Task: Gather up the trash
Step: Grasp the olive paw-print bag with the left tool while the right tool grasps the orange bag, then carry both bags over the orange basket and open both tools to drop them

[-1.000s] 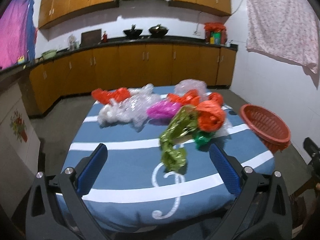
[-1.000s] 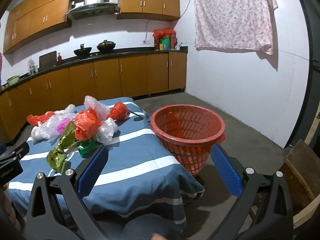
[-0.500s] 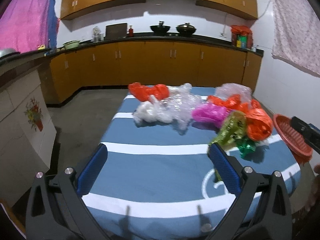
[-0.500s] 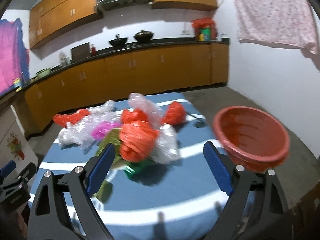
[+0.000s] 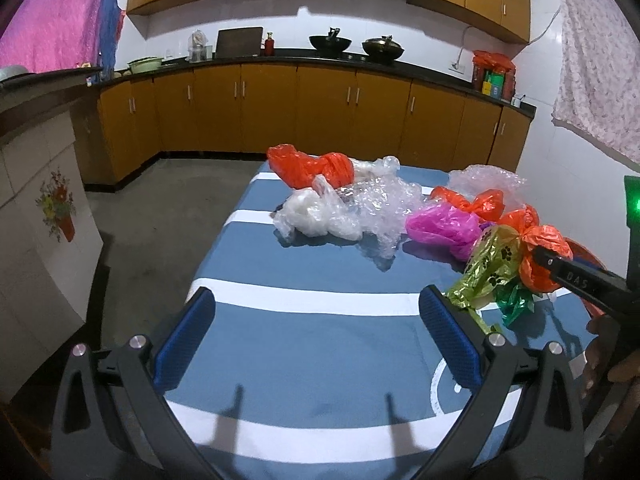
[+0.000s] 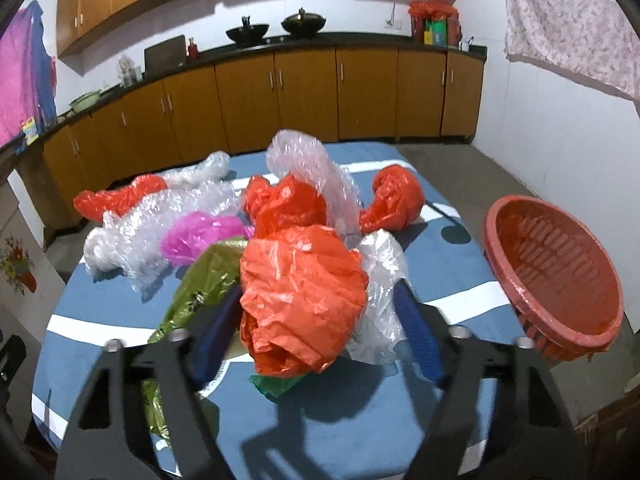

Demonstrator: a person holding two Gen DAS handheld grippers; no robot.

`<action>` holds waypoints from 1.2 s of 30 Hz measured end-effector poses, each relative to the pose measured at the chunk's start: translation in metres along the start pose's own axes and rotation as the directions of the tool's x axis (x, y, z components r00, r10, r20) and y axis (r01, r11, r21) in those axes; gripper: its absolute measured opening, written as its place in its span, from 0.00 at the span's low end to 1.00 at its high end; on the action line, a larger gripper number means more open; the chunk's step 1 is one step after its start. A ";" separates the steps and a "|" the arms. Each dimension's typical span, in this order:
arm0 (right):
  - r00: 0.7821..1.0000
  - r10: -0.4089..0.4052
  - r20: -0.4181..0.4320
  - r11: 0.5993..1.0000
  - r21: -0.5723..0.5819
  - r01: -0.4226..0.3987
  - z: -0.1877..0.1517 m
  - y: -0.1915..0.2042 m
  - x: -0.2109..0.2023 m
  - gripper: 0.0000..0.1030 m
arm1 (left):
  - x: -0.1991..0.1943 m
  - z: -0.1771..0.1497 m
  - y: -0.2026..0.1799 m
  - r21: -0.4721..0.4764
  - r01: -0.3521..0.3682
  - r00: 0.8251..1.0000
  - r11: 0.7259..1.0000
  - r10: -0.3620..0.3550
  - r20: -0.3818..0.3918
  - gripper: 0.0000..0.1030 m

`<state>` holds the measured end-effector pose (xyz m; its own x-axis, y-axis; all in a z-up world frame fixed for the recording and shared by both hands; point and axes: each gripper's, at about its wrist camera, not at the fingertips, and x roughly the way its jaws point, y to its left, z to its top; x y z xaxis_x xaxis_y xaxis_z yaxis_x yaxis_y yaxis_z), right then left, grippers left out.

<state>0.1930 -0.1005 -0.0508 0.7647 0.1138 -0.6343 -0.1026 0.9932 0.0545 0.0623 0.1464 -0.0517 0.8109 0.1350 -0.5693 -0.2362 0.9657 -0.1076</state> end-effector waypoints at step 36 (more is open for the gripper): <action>0.983 -0.108 0.147 0.990 0.105 0.093 -0.011 -0.091 -0.069 0.39 | 0.113 -0.007 -0.112 0.117 0.240 0.930 0.964 -0.194 -0.311 0.27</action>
<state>0.1425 -0.1992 -0.0201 0.8563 0.0077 -0.5164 0.0365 0.9965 0.0755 0.1766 0.0518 -0.1094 0.6342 -0.1308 -0.7621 0.0298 0.9890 -0.1450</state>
